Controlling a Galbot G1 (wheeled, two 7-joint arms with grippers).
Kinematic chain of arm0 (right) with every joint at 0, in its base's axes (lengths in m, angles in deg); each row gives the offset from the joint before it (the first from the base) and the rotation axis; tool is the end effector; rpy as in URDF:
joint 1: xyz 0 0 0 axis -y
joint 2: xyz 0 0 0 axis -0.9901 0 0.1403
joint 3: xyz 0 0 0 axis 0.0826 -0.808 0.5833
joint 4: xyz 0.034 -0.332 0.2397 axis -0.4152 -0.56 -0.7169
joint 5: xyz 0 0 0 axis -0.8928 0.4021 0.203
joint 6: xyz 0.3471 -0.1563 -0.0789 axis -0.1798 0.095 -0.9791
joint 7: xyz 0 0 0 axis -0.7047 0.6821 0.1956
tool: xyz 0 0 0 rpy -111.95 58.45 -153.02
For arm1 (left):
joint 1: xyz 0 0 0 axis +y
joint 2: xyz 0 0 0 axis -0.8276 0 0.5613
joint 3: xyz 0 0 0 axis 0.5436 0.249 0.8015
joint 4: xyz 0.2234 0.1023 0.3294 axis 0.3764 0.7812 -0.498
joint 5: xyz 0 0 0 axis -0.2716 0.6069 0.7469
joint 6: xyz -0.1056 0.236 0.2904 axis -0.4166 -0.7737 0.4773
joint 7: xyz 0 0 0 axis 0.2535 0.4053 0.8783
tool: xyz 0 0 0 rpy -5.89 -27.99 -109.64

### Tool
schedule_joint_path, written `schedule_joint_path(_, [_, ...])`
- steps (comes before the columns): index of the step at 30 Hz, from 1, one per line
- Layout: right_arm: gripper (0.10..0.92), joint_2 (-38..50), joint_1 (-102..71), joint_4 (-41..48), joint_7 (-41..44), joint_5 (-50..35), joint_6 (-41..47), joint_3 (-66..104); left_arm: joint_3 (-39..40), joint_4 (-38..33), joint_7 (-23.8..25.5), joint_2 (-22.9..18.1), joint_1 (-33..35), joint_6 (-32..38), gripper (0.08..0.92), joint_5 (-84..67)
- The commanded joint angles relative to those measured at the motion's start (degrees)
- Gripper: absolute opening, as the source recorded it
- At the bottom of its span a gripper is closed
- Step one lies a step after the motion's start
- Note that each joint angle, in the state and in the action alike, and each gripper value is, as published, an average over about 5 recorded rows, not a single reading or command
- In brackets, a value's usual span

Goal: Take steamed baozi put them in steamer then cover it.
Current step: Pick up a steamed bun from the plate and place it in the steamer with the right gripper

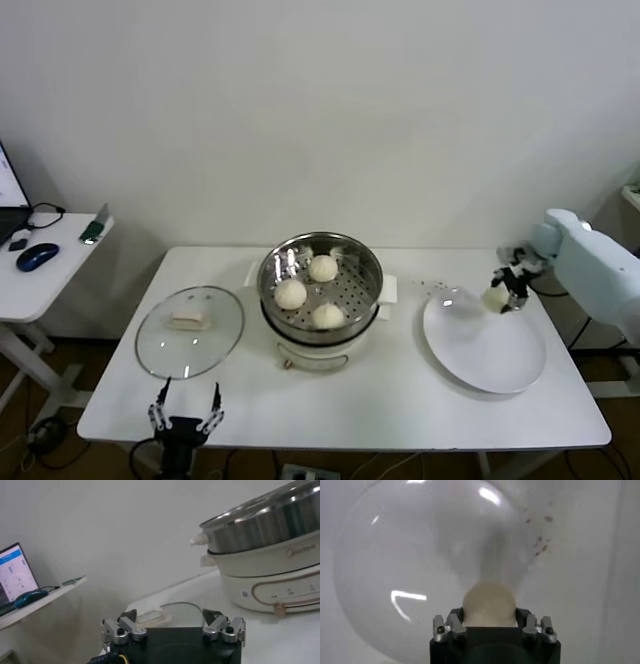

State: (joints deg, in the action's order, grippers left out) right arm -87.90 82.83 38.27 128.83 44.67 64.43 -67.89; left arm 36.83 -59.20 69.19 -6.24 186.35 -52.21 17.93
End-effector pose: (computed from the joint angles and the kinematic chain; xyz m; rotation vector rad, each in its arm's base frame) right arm 0.6901 -0.2731 -0.1715 1.1753 -1.3838 1.3696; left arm 0.1036 0.0338 -0.4331 0.1268 -2.8904 -0.5888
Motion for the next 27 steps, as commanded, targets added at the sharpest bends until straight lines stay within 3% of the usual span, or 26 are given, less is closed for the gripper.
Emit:
schedule_joint_path(1, [0.67, -4.38, 23.07, -10.32, -3.0, -32.71, 13.3, -25.34, 1.65, -0.78, 0.25, 0.17, 0.33, -0.04, 0.823, 0.16])
schedule_joint_path(6, [0.67, -9.31, 30.76, -15.4, -6.13, -46.31, 18.31, -34.18, 3.12, -1.62, 0.31, 0.2, 0.68, -0.06, 0.823, -0.25])
schedule_joint_path(13, [0.67, -17.47, 33.41, -18.94, -9.77, -56.09, 21.95, -40.4, 4.11, -1.55, 0.24, 0.42, 0.69, 0.86, 0.823, -0.36])
schedule_joint_path(27, [0.67, -22.73, 29.18, -23.36, -13.58, -58.68, 23.87, -45.47, 4.22, -4.27, 0.41, 1.21, 1.45, 0.22, 0.823, -2.1])
